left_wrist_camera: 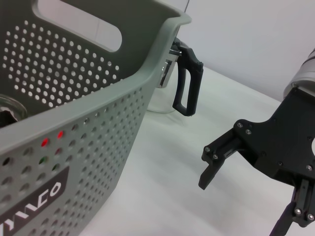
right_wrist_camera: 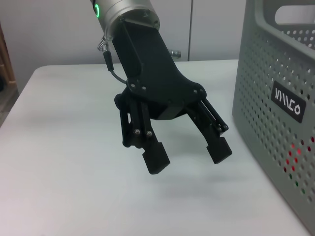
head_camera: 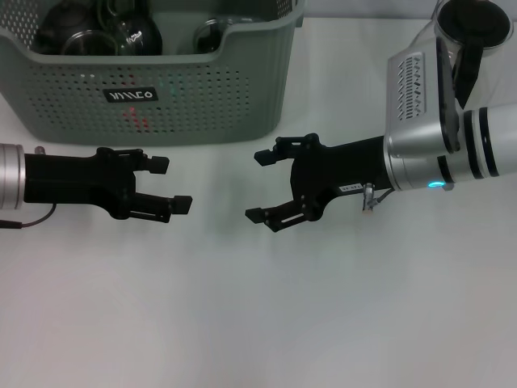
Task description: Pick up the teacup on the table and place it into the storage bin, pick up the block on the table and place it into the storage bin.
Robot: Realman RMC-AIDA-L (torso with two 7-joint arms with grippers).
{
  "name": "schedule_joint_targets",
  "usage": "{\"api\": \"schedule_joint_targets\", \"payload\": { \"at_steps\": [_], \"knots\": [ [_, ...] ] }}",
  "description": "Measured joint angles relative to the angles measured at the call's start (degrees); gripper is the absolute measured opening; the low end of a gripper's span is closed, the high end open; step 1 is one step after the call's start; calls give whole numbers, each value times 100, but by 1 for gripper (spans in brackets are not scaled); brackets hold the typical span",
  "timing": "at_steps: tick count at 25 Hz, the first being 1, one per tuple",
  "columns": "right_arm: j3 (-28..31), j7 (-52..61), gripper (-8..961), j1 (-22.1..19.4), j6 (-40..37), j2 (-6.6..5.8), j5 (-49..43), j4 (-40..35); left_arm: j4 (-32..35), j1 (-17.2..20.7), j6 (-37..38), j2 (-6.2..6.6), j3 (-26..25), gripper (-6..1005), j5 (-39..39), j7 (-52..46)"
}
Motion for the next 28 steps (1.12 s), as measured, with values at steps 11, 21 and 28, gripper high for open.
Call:
{"api": "schedule_joint_targets", "payload": {
  "at_steps": [11, 21, 28],
  "knots": [
    [-11, -61, 941, -16, 9, 3, 49, 61, -13, 6, -7, -49, -2, 932, 0, 81],
    [-22, -60, 941, -46, -22, 3, 51, 61, -10, -4, -5, -116, -1, 931, 0, 325],
    [-62, -55, 941, -57, -30, 3, 49, 59, 23, -1, 15, -95, -1, 931, 1, 374]
  ]
}}
